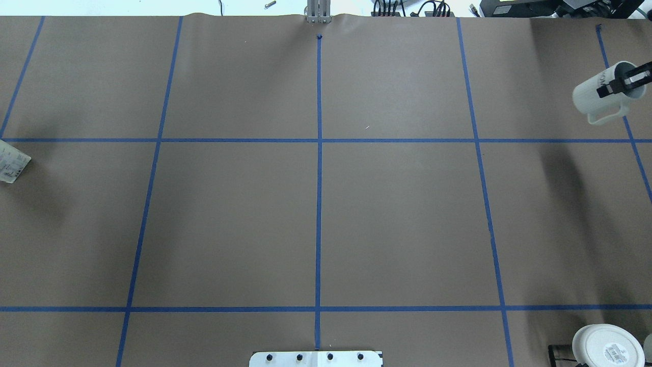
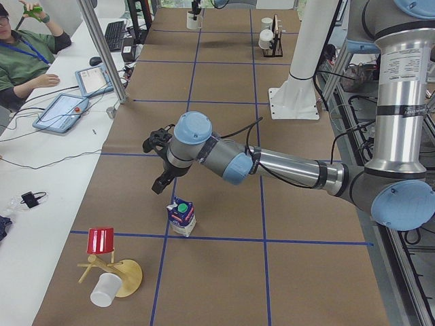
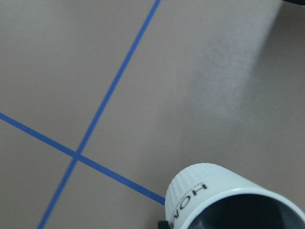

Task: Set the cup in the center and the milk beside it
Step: 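Carry the white mug with the right gripper toward the table center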

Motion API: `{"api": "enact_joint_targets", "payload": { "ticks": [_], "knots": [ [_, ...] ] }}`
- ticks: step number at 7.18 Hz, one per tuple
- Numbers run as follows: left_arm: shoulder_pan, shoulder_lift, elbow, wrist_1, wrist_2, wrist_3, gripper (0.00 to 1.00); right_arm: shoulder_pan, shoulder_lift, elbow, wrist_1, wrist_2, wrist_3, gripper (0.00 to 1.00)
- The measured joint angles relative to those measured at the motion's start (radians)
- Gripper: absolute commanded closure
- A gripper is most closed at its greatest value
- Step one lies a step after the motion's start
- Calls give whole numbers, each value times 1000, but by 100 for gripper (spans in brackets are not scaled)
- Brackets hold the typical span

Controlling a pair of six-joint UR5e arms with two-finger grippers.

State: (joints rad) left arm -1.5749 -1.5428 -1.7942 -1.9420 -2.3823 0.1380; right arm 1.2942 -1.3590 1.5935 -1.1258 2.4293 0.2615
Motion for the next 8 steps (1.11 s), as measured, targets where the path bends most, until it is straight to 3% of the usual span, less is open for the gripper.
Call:
{"api": "enact_joint_targets", "payload": {
  "ticks": [1,3,6,8],
  "knots": [
    [0,2,6,0,0,0,1,-70,77,13,-3,-3,117,100],
    [0,3,19,0,0,0,1,-215,229,21,-29,-93,348,100],
    [0,6,33,0,0,-1,1,-423,445,65,-336,-316,446,100],
    [0,8,41,0,0,-1,1,-589,578,41,-468,-495,554,100]
  ]
}}
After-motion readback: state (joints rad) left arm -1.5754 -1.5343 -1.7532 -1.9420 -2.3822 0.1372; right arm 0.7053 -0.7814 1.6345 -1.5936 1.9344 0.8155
